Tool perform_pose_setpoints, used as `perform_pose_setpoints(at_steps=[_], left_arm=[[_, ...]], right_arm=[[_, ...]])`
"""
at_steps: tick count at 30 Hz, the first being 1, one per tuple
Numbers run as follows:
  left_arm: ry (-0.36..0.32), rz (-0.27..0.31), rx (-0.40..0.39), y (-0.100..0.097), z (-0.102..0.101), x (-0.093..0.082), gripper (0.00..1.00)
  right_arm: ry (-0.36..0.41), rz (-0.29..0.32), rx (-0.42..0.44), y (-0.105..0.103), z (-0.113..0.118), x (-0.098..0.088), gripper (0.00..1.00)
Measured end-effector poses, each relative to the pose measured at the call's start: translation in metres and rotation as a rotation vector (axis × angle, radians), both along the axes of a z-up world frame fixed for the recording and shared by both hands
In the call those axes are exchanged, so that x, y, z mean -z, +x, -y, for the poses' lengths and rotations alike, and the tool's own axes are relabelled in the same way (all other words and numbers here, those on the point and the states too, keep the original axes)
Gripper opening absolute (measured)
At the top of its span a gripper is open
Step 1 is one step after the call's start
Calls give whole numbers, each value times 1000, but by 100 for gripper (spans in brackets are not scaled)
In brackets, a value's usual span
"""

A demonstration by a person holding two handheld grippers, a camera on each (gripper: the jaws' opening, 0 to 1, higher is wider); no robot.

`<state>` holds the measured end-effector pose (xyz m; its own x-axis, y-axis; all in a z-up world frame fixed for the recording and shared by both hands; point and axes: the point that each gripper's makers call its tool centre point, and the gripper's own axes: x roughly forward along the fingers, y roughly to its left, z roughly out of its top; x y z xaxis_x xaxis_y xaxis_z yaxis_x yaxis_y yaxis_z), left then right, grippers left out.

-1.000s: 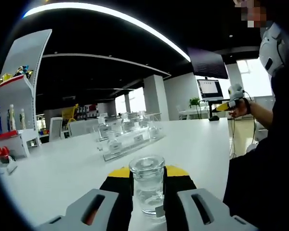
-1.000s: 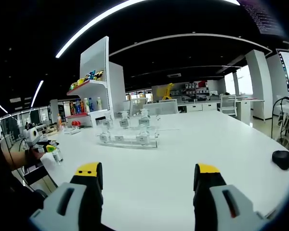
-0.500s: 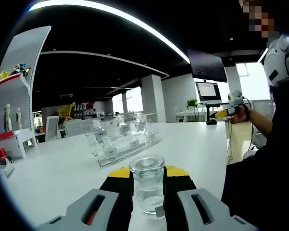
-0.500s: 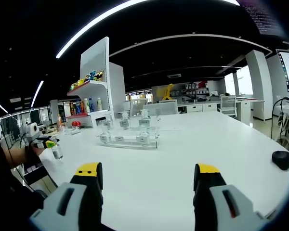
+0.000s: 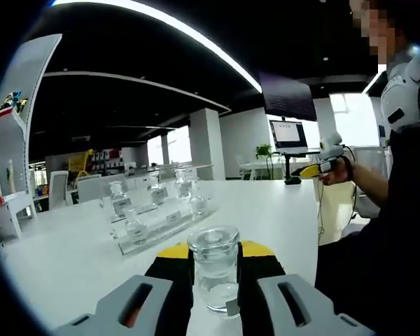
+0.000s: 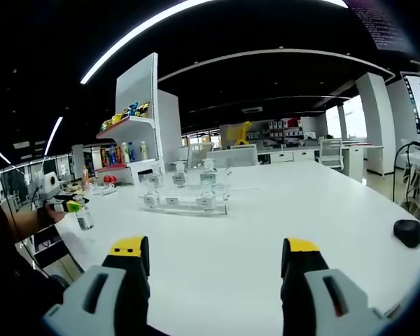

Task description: Identify the label on the chemical reagent bottle, grasp the chemical reagent bottle, and place it in the designated position on the reagent rack

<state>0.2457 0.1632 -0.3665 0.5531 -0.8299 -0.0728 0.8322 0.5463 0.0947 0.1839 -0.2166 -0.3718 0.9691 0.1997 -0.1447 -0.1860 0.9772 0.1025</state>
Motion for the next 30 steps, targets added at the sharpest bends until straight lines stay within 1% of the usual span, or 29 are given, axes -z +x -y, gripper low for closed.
perform_pose_setpoints(at_steps=[4,16,21,23,26,28,30], left_arm=[[18,7,4,2,7,-1,23],[19,-1,58,1,36,-9,23],[10,-24,66,6,44,-12,23],[18,-44,66,9,47,-10,23],[43,-52,60,13,51,-6,23],[50,-55,60,15,54,-6,23],[43,-58,69,16,58,-9,23]], right_arm=[[1,12,11,-2,5,-5,74],[-1,20,20,-5,9,-8,74],[3,15,24,-5,10,-5,73],[8,16,23,-5,10,-5,73],[9,17,24,-5,10,-5,73],[9,16,24,-5,10,-4,73],[11,14,25,-5,10,-4,73]])
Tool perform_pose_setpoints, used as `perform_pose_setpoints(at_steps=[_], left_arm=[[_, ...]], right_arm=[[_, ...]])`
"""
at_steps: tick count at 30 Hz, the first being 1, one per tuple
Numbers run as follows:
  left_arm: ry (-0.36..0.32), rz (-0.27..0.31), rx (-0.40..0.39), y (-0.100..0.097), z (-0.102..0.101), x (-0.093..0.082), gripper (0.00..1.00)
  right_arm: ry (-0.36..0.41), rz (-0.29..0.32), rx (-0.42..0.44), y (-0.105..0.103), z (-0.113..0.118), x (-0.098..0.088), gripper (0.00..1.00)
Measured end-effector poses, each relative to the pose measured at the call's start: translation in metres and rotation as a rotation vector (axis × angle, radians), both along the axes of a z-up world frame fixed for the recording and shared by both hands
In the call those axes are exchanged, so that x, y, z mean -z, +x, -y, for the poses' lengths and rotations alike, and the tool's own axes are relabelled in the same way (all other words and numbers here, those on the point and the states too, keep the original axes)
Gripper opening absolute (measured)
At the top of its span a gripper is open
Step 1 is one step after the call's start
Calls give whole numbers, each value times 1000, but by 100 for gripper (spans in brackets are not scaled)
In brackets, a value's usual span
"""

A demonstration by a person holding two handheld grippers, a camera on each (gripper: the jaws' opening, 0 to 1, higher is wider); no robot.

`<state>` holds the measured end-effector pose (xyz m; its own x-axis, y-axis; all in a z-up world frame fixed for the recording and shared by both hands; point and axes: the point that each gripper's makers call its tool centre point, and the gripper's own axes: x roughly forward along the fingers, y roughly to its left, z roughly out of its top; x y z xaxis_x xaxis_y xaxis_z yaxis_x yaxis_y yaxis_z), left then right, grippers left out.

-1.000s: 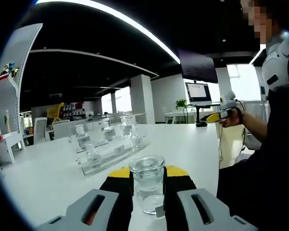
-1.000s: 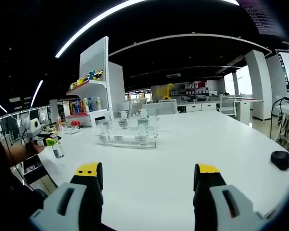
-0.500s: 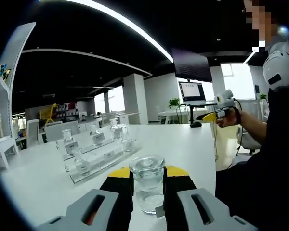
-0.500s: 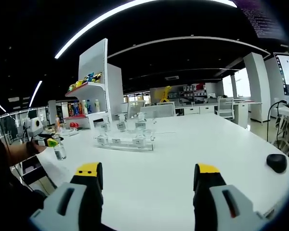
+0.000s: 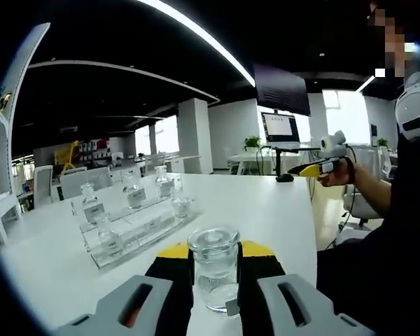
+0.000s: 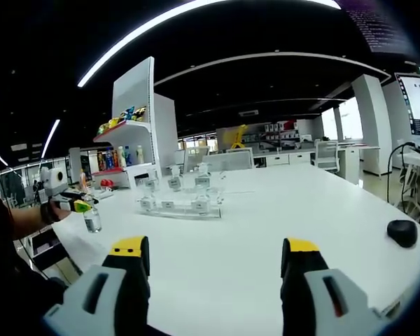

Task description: Identify the label on the chemical reagent bottle, grasp the chemical reagent bottle, and place it in the designated position on the reagent rack

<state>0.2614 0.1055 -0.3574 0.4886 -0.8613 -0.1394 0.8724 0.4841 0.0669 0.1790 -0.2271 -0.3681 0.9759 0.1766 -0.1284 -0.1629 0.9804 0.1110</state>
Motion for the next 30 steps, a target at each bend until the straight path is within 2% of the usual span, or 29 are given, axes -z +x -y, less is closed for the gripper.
perform_pose_setpoints(at_steps=[9,18,24,30], left_arm=[[-16,4,25,5,17,-14,23],[-35,-7,27,19,24,-28,23],[-23,-3,31,26,30,-32,23],[-51,-22,45,33,36,-46,23]], right_arm=[[0,-1,-4,0,-2,0,73],[0,2,-2,0,0,-1,73],[-2,0,-1,1,1,-1,73],[-7,8,1,-1,2,-5,73]])
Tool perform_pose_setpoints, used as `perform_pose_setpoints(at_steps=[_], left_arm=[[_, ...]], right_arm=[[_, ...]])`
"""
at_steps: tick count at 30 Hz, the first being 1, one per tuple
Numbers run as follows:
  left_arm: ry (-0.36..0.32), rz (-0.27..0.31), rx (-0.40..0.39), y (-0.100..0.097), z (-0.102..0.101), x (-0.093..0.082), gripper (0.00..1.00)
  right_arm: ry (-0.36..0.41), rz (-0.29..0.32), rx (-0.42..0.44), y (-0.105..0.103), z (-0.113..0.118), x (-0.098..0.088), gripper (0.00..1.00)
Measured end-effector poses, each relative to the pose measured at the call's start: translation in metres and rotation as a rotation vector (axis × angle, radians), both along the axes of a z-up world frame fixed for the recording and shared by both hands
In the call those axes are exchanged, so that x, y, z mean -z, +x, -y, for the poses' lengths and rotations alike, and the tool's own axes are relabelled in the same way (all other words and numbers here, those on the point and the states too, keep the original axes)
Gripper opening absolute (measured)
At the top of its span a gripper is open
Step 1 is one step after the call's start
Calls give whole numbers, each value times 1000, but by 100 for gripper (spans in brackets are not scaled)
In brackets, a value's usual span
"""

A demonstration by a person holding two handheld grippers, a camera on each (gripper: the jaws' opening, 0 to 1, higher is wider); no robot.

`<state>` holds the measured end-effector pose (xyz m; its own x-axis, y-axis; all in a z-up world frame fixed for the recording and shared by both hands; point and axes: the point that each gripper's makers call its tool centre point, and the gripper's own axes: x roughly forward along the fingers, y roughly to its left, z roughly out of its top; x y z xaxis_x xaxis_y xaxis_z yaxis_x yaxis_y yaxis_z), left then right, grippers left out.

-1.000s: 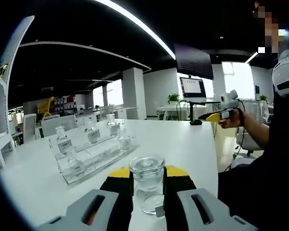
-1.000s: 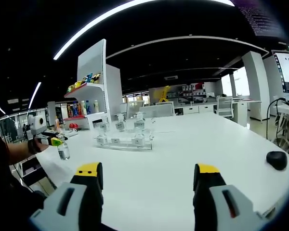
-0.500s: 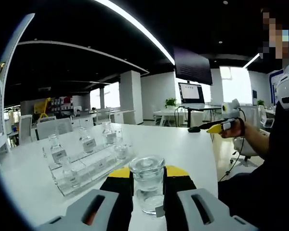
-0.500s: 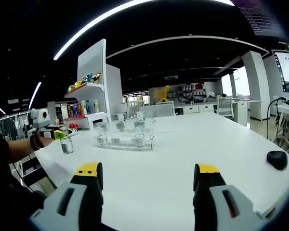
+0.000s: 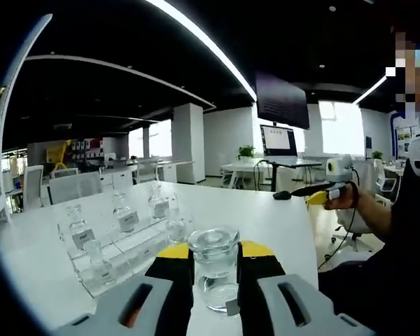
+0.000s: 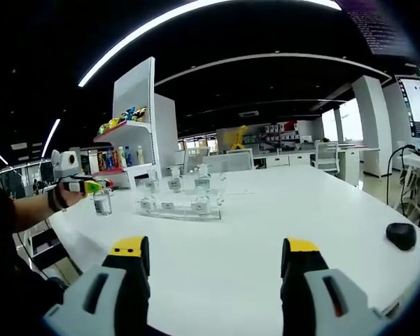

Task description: Identify the label on the chemical reagent bottle, grasp the chemical reagent bottle, and place it in the designated position on the reagent rack

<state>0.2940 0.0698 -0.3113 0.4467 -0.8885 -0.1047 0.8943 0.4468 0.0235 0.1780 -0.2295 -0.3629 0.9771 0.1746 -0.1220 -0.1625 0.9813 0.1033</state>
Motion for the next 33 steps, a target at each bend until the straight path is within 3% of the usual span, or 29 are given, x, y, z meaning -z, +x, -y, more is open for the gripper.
perform_pose_setpoints(at_steps=[10,19,33], left_arm=[[15,17,4,7,13,-7,23],[-19,16,2,15,18,-19,23],[0,40,-21,30,22,-25,23]], right_arm=[[-2,-5,-1,0,-1,2,73],[2,1,6,-1,2,1,73],[2,2,6,-1,2,0,73]])
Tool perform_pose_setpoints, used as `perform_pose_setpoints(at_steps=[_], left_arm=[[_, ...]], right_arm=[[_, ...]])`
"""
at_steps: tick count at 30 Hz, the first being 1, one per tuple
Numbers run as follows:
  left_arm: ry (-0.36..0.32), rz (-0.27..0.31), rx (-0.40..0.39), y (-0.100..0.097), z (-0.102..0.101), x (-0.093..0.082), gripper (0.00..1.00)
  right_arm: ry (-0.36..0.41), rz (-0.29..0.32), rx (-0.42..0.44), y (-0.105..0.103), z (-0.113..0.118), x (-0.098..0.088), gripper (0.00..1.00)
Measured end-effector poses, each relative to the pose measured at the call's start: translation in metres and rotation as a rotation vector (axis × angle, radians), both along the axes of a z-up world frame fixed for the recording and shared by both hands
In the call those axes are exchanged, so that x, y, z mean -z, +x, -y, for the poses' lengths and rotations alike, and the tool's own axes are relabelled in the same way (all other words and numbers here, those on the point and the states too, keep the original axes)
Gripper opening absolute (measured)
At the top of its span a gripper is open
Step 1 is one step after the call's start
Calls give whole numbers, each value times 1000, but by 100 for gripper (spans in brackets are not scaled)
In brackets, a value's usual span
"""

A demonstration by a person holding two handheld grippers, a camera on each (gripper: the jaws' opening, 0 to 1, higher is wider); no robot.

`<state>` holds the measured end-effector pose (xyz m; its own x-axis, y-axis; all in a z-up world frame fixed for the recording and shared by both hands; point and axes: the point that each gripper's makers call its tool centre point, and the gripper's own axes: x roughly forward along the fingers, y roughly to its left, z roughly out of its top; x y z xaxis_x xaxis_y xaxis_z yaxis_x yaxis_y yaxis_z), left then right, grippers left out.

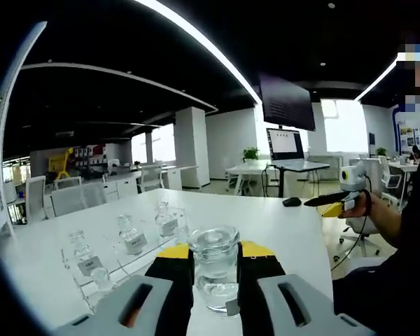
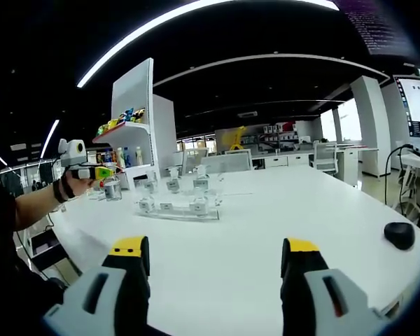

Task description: Identify the label on the chemical reagent bottle, grasp the chemical reagent bottle, and place it in the designated position on the reagent rack

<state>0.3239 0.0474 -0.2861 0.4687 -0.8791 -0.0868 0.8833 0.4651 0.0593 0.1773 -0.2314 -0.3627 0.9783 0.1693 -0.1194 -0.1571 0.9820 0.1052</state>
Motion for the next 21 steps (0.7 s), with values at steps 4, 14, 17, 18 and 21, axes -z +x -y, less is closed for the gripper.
perform_pose_setpoints(at_steps=[4,14,17,18,21], left_arm=[[-8,-3,-14,10,0,-1,23],[-5,-2,-21,16,1,-3,23],[-3,6,-27,18,0,-5,23],[-1,11,-29,19,0,-5,23],[0,16,-33,22,-1,-9,23]], right_arm=[[-5,1,-5,0,-1,-1,73],[-5,4,11,-1,5,-4,73],[-8,0,4,0,2,-3,73],[-8,0,3,0,2,-3,73],[-9,-5,-4,1,-1,-1,73]])
